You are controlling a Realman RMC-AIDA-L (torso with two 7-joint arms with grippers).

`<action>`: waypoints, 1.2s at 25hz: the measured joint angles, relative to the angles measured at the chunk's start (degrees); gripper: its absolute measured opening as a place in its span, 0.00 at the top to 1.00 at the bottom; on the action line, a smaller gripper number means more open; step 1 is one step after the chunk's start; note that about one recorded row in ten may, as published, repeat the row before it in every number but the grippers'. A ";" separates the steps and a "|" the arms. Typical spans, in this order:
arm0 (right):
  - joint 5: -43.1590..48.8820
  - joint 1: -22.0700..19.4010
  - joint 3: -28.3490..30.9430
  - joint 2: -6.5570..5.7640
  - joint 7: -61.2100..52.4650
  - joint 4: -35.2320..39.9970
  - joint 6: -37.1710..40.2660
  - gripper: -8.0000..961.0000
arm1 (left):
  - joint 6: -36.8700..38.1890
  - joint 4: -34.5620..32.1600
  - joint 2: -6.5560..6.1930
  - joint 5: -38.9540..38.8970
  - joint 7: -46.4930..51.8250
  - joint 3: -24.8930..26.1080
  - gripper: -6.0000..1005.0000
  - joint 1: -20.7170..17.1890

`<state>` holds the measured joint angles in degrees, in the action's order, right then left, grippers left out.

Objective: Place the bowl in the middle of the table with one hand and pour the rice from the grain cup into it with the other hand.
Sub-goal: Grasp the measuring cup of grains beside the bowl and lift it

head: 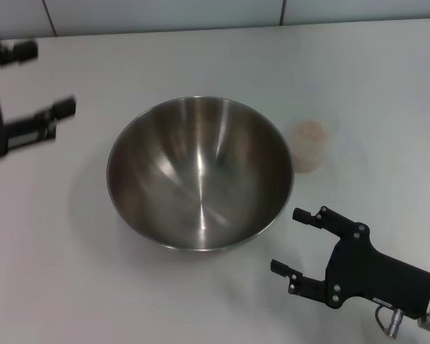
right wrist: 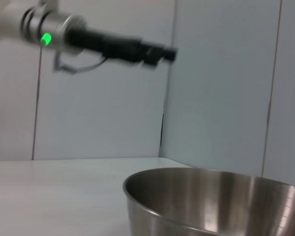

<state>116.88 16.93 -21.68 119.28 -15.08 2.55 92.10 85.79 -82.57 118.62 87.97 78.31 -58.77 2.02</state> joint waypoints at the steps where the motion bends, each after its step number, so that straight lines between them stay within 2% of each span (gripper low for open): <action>1: -0.01 -0.02 0.18 -0.01 -0.02 0.00 0.00 0.17 | -0.10 3.12 0.00 -1.85 -4.90 -0.92 0.21 -2.16; 2: -0.03 -0.04 0.38 -0.01 -0.04 0.00 0.00 0.17 | -0.05 4.99 0.01 -2.50 -7.18 -1.14 0.21 -2.88; 3: -0.04 -0.17 0.87 -0.02 -0.05 0.03 0.00 0.17 | 0.50 11.20 0.02 -4.12 -13.31 -1.34 0.21 -4.48; 4: -0.04 -0.17 0.87 -0.02 -0.05 0.03 0.00 0.17 | 0.50 11.20 0.02 -4.12 -13.31 -1.34 0.21 -4.48; 7: -0.07 -0.67 1.53 -0.09 -0.03 0.07 0.01 0.17 | 3.41 22.22 -0.10 -5.89 -23.19 -0.93 0.21 -4.97; 8: -0.08 -1.04 1.70 -0.10 -0.03 0.08 0.01 0.17 | 6.96 30.66 -0.36 -6.88 -30.96 -0.35 0.21 -4.61; 9: -0.08 -1.04 1.70 -0.10 -0.03 0.08 0.01 0.17 | 8.51 34.07 -0.47 -6.96 -34.15 0.21 0.21 -4.21; 10: -0.08 -1.25 1.81 -0.10 -0.02 0.08 0.01 0.17 | 8.51 34.07 -0.47 -6.96 -34.15 0.21 0.21 -4.21; 11: -0.08 -1.71 2.59 -0.10 0.00 0.09 0.01 0.17 | 10.35 40.97 -0.56 -6.45 -39.66 1.58 0.21 -3.21; 12: -0.08 -1.71 2.59 -0.10 0.00 0.09 0.01 0.17 | 10.35 40.97 -0.56 -6.45 -39.66 1.58 0.21 -3.21; 13: -0.09 -2.31 4.36 -0.11 -0.02 0.09 0.01 0.17 | 10.38 45.76 -0.58 -5.68 -43.28 2.14 0.21 -2.40; 14: -0.09 -2.31 4.36 -0.11 -0.02 0.09 0.01 0.17 | 10.29 46.75 -0.60 -5.49 -44.03 2.16 0.21 -2.23; 15: -0.09 -2.73 5.73 -0.10 -0.03 0.09 0.01 0.17 | 10.11 48.94 -0.60 -5.21 -45.61 2.18 0.21 -1.76; 16: -0.09 -3.65 9.94 -0.06 -0.04 0.04 0.01 0.17 | 9.85 53.34 -0.63 -4.84 -49.02 2.20 0.21 -0.75; 17: -0.09 -3.65 9.94 -0.06 -0.04 0.04 0.01 0.17 | 9.85 53.34 -0.63 -4.84 -49.02 2.20 0.21 -0.75; 18: -0.10 -4.46 15.47 0.08 0.17 -0.20 -0.48 0.17 | 9.40 56.53 -0.66 -4.75 -51.43 2.21 0.21 0.19; 19: -0.10 -4.46 15.47 0.08 0.17 -0.20 -0.48 0.17 | 9.40 56.53 -0.66 -4.75 -51.43 2.21 0.21 0.19; 20: -0.11 -4.83 18.81 0.17 0.34 -0.52 -1.09 0.17 | 8.99 57.36 -0.66 -4.72 -51.94 2.21 0.21 0.48; 21: -0.14 -5.34 25.27 0.26 0.49 -1.36 -2.54 0.17 | 8.42 58.25 -0.67 -4.72 -52.34 2.12 0.21 0.89; 22: -0.14 -5.34 25.27 0.26 0.49 -1.36 -2.54 0.17 | 8.07 58.92 -0.67 -4.72 -52.43 2.05 0.21 1.24; 23: -0.16 -5.62 29.48 0.28 0.64 -2.16 -3.22 0.17 | 7.91 59.36 -0.68 -4.72 -52.45 2.05 0.21 1.45; 30: -0.17 -5.60 33.34 0.31 8.04 -6.35 -6.77 0.17 | 7.21 60.25 -0.68 -4.73 -52.32 2.05 0.21 2.15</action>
<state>116.71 11.33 11.66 119.58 -7.04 -3.79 85.33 93.00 -22.32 117.94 83.24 25.99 -56.71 4.16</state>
